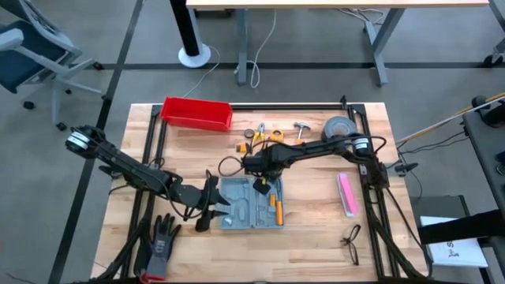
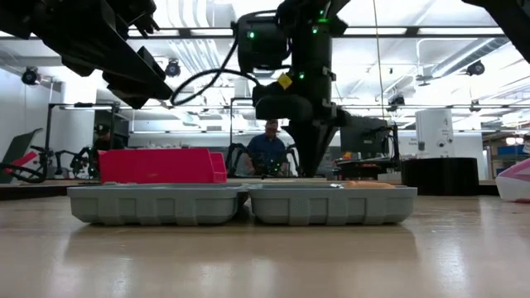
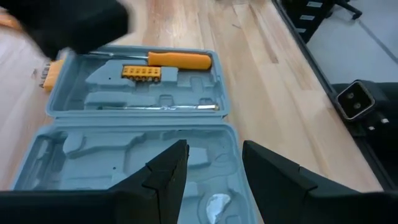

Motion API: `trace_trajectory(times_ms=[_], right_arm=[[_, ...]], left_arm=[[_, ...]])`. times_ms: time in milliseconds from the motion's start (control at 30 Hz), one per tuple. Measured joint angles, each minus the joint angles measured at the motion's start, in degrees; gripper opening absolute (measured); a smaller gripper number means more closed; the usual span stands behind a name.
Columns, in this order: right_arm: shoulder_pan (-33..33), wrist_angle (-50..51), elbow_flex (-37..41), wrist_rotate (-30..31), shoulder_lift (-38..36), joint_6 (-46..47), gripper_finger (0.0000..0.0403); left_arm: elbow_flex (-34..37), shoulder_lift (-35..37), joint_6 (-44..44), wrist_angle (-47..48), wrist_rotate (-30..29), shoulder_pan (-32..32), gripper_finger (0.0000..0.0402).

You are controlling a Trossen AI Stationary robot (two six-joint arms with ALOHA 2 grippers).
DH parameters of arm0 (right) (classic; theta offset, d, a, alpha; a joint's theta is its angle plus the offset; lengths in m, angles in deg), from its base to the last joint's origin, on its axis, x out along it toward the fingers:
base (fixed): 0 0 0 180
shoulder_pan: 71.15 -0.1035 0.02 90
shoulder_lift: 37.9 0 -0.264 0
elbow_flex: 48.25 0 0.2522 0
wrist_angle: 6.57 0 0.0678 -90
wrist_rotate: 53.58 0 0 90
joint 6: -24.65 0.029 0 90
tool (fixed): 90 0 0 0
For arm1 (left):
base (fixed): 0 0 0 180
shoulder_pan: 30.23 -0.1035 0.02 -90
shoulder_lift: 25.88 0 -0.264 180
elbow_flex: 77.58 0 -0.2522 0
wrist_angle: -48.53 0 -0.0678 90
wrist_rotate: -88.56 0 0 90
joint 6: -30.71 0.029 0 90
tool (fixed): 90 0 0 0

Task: Prefit tool cases
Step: Put the set of interchangeable screwdriver bits into the gray toolbox

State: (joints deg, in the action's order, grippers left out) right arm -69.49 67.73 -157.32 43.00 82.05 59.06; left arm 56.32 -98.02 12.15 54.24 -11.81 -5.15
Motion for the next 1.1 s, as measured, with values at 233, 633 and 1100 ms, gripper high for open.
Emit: trace_trajectory(times_ms=[233, 633, 1100], right_arm=[[3.42, -2.56, 1.28, 0.42, 0.11, -2.73, 0.0092], [2.2, -4.74, 3.75, -0.6, 0.17, -4.52, 0.0159], [-2.13, -6.0, 3.77, -4.17, 0.89, -3.8, 0.0145]], left_arm=[[-0.65, 0.02, 0.02, -0.11, 0.9, 0.02, 0.0162], [-0.63, 0.02, 0.0, 0.0, 0.91, 0.13, 0.0162], [-0.61, 0.02, -0.2, 0.21, 0.94, 0.13, 0.0162]])
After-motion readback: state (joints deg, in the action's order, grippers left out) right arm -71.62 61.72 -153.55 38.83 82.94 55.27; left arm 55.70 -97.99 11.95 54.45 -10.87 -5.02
